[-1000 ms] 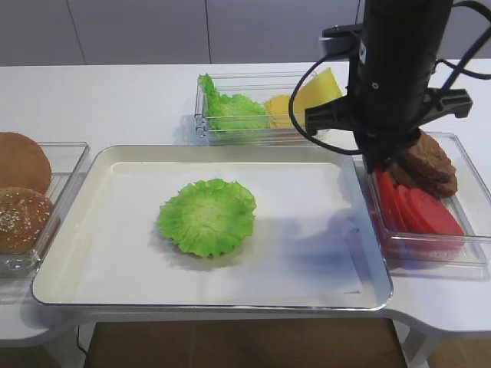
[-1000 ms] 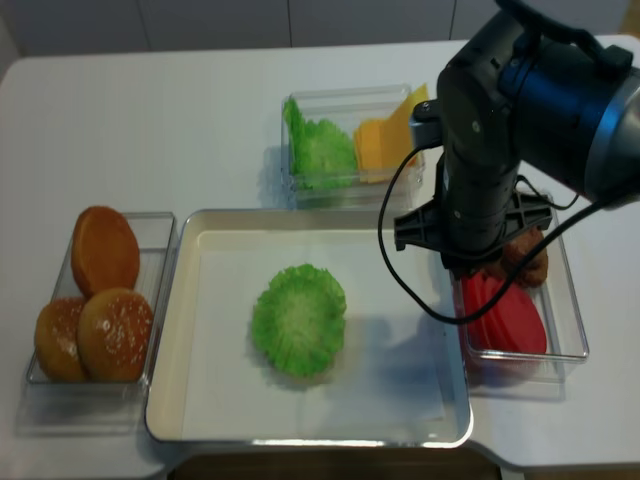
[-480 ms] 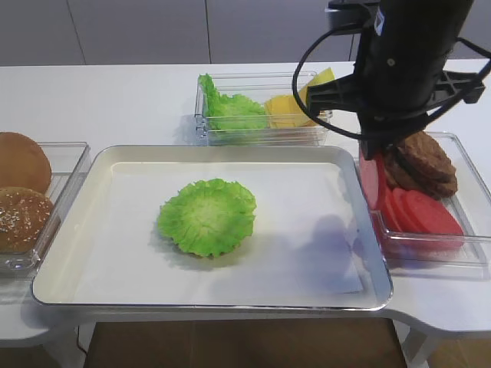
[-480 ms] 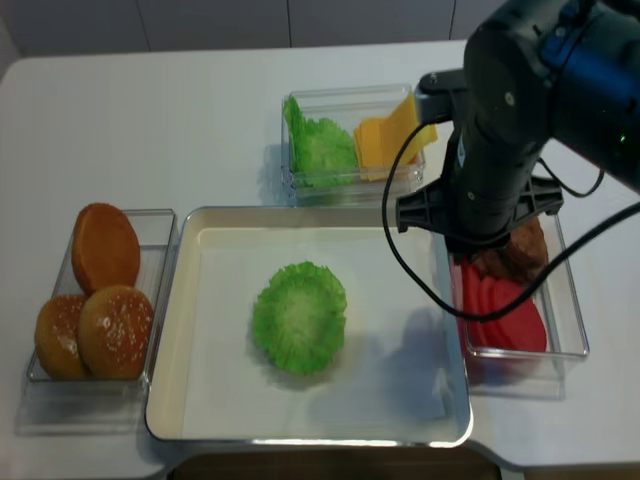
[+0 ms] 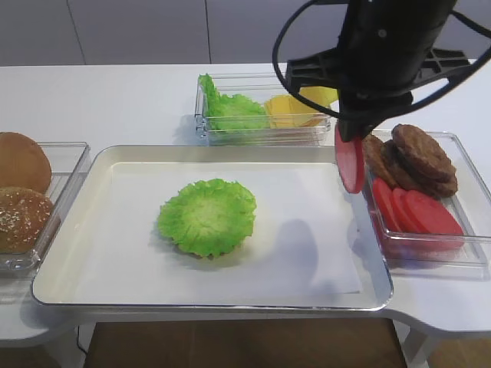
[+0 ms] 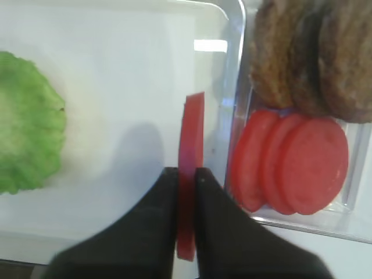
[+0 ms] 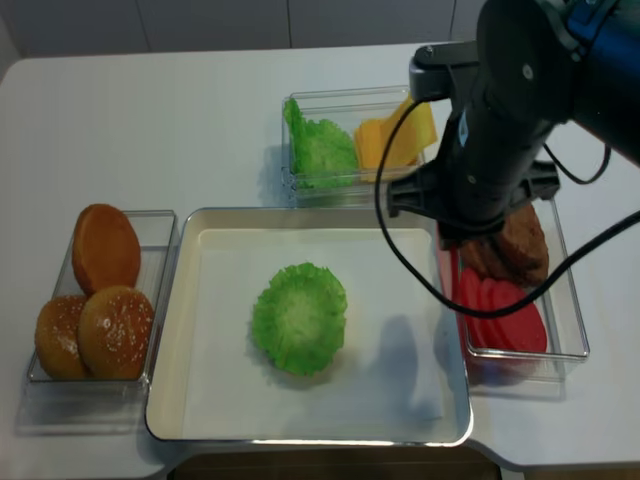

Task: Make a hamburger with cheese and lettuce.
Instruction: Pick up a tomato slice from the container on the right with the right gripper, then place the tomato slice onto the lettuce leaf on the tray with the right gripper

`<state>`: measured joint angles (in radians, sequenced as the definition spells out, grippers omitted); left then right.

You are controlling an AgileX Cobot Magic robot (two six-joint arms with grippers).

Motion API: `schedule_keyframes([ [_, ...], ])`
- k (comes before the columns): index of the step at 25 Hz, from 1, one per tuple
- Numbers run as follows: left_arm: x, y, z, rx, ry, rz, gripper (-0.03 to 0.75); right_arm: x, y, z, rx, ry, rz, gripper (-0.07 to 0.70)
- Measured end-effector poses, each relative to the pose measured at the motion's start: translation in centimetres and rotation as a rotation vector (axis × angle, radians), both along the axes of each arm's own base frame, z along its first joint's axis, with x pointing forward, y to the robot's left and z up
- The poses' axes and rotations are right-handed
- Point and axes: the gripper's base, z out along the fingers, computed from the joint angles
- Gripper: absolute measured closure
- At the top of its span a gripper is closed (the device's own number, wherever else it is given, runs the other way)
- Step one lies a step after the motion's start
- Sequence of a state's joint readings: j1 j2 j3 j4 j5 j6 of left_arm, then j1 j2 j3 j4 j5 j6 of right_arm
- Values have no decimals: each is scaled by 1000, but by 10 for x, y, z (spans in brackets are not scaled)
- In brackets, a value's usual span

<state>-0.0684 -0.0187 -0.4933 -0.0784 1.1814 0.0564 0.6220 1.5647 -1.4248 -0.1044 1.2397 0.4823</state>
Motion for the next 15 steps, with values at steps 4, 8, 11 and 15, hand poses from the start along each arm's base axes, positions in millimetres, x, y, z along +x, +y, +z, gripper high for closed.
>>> schedule_keyframes([
  [4,0,0,0,0,0,0,433,-3,13,7,14,-19,38,568],
  [8,0,0,0,0,0,0,433,3,31,3,10,-19,71,568],
  [11,0,0,0,0,0,0,433,6,48,0,1,-25,106,568],
  [15,0,0,0,0,0,0,433,10,67,-8,-11,-20,143,569],
])
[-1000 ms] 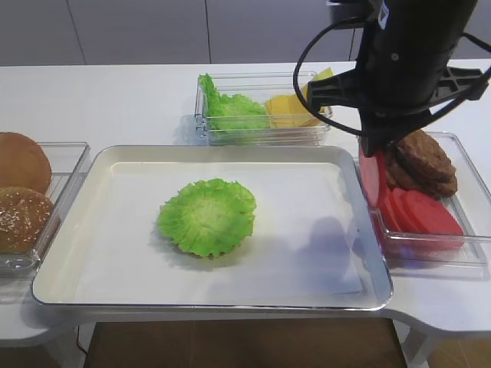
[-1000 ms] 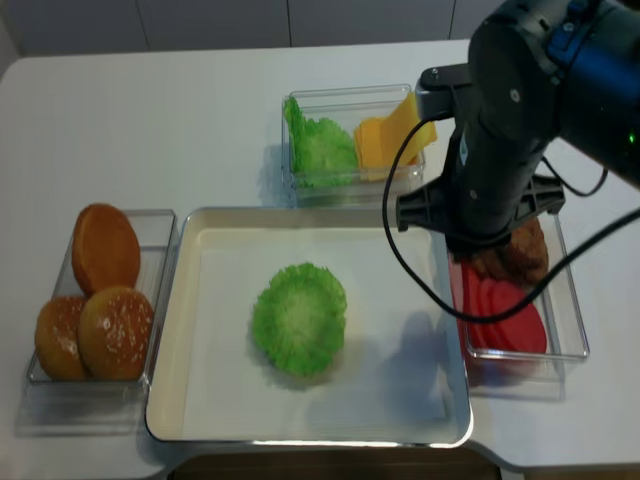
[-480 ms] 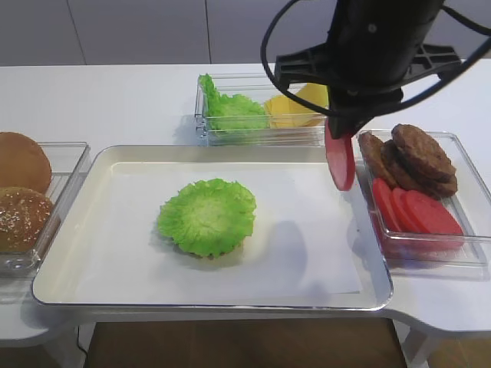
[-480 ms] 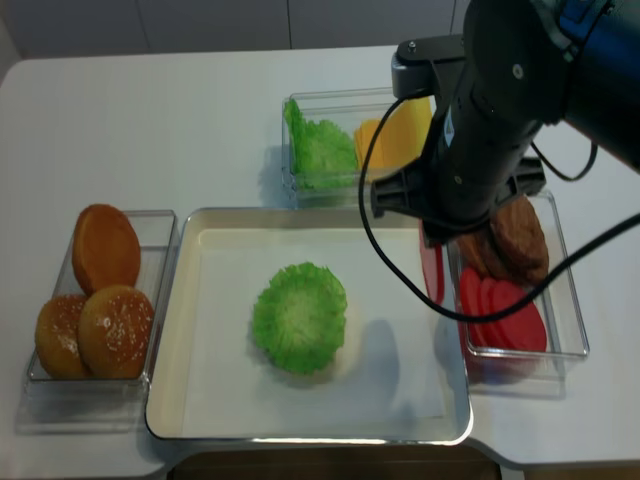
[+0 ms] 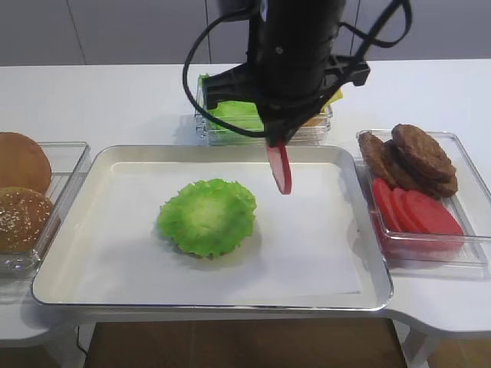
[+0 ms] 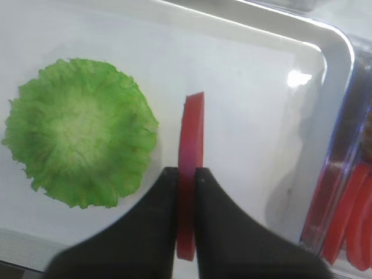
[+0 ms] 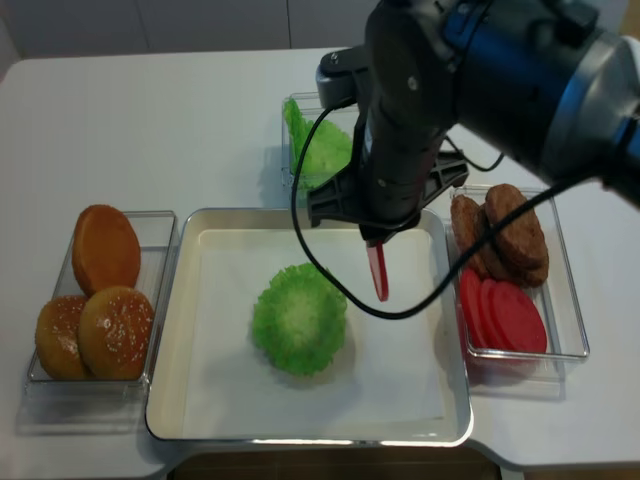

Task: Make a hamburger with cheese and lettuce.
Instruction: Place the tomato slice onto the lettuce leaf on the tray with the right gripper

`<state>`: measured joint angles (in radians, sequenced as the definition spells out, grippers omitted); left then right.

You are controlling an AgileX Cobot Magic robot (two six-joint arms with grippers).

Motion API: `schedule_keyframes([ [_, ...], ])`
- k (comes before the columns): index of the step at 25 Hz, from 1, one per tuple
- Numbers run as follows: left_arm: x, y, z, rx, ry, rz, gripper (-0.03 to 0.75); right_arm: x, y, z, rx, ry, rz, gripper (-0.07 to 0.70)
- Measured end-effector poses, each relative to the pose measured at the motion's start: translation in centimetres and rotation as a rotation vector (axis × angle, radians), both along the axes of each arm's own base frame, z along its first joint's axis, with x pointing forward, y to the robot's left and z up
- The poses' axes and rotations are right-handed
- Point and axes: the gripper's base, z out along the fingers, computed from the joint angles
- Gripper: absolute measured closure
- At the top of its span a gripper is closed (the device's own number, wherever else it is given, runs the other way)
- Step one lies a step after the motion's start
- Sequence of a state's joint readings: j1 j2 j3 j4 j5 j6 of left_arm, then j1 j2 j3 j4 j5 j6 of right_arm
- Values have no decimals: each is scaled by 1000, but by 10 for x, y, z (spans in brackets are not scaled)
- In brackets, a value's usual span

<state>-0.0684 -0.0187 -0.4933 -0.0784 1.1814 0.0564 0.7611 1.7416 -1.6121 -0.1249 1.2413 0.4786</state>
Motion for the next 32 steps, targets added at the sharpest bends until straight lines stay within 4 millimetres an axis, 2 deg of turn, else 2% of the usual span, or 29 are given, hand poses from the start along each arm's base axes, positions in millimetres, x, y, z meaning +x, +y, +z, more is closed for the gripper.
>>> schedule_keyframes([
  [9,0,0,0,0,0,0,433,12,29,-15,-24,-10,12,569],
  [15,0,0,0,0,0,0,433,11,47,-20,-27,-21,19,569],
  [32,0,0,0,0,0,0,433,4,55,-20,-25,-37,-7,569],
])
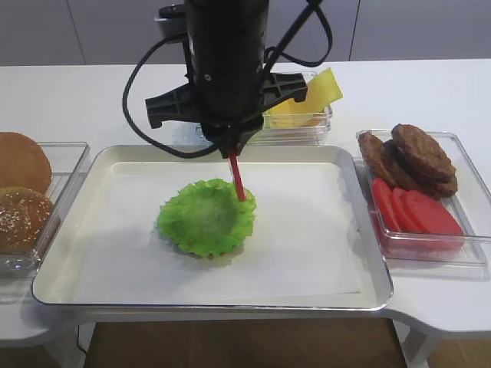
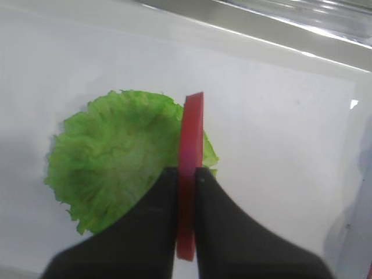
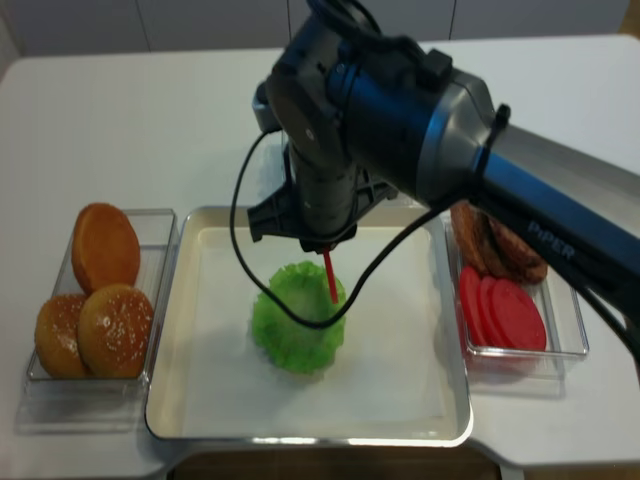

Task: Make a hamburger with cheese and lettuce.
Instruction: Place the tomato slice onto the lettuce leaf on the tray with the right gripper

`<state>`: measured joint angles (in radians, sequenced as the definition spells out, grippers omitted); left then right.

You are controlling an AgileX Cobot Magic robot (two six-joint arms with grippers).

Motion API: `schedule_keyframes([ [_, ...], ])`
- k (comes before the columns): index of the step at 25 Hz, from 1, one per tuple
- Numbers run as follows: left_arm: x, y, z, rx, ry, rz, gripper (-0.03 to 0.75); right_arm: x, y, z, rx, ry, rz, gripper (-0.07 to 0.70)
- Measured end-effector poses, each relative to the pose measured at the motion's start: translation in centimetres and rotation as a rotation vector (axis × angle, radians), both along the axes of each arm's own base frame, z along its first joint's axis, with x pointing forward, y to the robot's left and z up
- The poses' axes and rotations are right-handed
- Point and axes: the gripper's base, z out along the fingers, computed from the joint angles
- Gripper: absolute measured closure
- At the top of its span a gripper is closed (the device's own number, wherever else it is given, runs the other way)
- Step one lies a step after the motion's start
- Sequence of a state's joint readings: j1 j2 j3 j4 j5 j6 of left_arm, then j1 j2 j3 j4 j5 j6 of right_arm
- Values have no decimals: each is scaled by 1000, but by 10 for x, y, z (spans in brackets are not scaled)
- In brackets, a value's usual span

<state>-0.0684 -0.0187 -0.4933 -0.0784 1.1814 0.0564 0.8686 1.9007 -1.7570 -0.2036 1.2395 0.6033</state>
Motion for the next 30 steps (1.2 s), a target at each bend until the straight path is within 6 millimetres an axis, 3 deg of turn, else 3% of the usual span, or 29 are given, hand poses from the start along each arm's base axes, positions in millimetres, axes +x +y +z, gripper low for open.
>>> schedule_keyframes([
  [30,0,0,0,0,0,0,433,1,8,-16,-49,23,81,570],
])
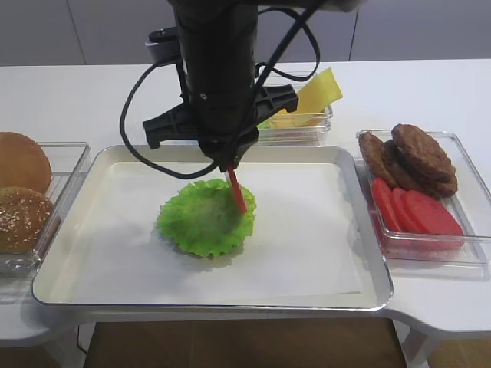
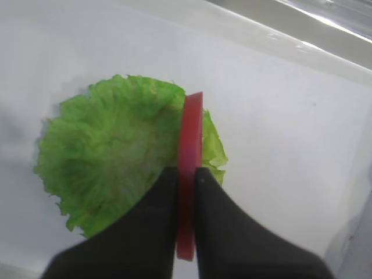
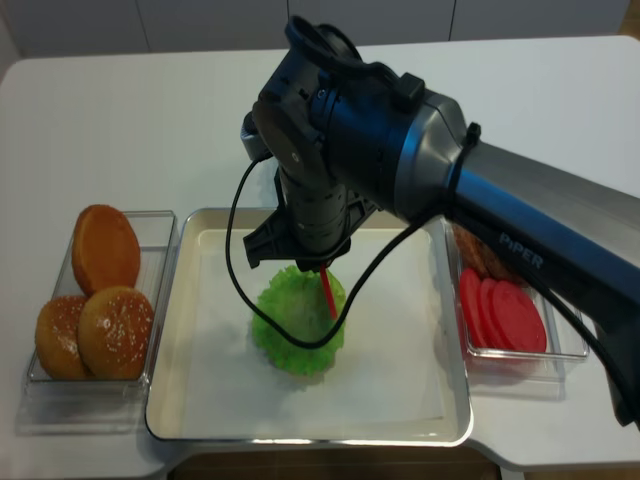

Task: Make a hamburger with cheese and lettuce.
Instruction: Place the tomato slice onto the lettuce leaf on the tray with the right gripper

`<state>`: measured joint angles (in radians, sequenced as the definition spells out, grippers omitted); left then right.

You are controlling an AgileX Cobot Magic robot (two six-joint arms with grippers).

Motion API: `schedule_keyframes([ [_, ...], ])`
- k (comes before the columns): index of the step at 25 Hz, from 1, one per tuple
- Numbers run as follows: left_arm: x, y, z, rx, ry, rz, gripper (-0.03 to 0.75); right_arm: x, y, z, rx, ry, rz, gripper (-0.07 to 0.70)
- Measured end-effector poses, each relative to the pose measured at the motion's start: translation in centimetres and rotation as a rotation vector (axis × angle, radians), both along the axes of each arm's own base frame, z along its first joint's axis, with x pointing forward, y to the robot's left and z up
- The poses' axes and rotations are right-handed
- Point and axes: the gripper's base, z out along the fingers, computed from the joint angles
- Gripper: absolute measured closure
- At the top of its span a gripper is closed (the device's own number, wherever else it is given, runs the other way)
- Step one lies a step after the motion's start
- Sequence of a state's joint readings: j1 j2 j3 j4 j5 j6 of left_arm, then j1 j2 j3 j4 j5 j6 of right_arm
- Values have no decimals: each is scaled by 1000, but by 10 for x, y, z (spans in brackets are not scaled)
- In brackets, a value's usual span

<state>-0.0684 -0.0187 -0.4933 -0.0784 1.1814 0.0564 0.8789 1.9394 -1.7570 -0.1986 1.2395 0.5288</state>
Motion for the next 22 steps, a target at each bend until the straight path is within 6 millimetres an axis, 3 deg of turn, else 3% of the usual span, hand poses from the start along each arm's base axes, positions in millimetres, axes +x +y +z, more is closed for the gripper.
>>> schedule_keyframes([
  [22,0,0,0,0,0,0,433,-1,4,-6,18,41,9,570],
])
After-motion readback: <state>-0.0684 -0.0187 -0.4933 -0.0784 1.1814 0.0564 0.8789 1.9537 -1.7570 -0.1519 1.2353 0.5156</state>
